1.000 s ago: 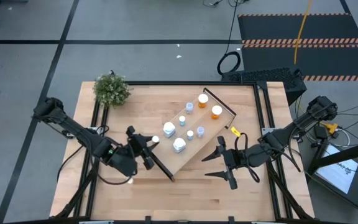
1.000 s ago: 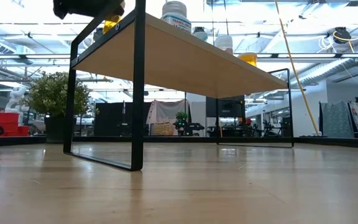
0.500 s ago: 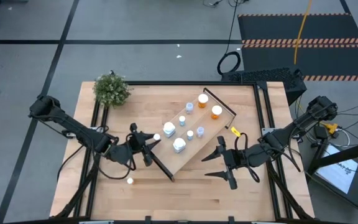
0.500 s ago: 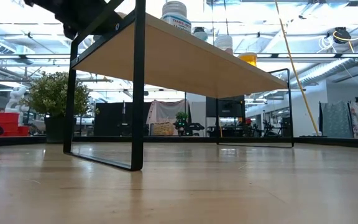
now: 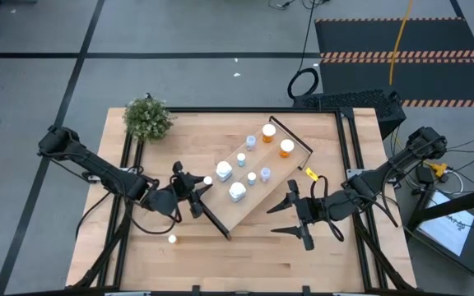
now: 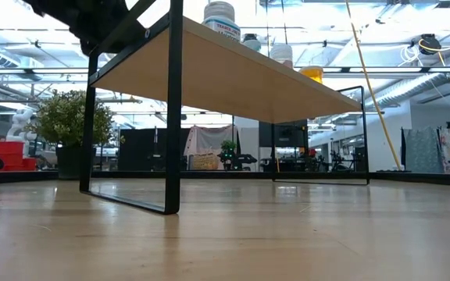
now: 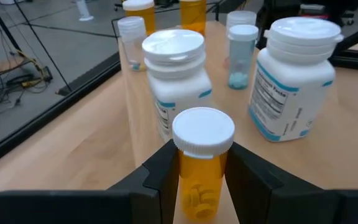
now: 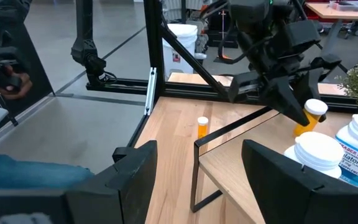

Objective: Pick and place medicine bottles onto shelf by color
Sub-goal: Put the right small orange pill bottle on the shelf

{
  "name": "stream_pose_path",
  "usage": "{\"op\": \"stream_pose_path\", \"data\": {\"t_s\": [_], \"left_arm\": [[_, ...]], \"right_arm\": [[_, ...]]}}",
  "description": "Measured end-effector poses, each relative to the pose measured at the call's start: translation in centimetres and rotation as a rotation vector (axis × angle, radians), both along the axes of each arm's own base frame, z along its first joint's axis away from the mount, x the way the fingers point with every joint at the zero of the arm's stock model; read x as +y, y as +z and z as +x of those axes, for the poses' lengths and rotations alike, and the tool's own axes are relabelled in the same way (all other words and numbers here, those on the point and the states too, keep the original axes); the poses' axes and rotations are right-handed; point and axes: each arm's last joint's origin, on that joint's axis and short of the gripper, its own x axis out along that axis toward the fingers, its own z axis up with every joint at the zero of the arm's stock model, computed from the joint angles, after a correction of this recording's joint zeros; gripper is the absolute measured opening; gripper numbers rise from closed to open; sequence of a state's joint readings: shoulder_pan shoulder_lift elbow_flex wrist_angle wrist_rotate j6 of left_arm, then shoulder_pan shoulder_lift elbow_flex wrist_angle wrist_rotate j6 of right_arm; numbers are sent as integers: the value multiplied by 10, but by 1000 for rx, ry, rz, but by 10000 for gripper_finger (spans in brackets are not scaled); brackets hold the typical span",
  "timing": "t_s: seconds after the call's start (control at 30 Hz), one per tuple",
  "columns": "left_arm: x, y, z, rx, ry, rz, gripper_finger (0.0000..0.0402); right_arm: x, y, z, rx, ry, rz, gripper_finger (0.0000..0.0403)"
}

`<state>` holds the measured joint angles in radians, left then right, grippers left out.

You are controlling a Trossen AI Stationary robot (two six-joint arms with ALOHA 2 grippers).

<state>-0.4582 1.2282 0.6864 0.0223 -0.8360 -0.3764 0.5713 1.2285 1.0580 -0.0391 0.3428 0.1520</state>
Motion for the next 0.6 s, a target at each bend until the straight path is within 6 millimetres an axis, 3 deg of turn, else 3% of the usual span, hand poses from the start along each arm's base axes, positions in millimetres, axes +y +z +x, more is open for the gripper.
{"op": "stream_pose_path", "data": {"t_s": [0.6], "left_arm": [[3,-5,1,24,23,-6,120]], "right_arm": [[0,0,0,-3,0,2,231]]}}
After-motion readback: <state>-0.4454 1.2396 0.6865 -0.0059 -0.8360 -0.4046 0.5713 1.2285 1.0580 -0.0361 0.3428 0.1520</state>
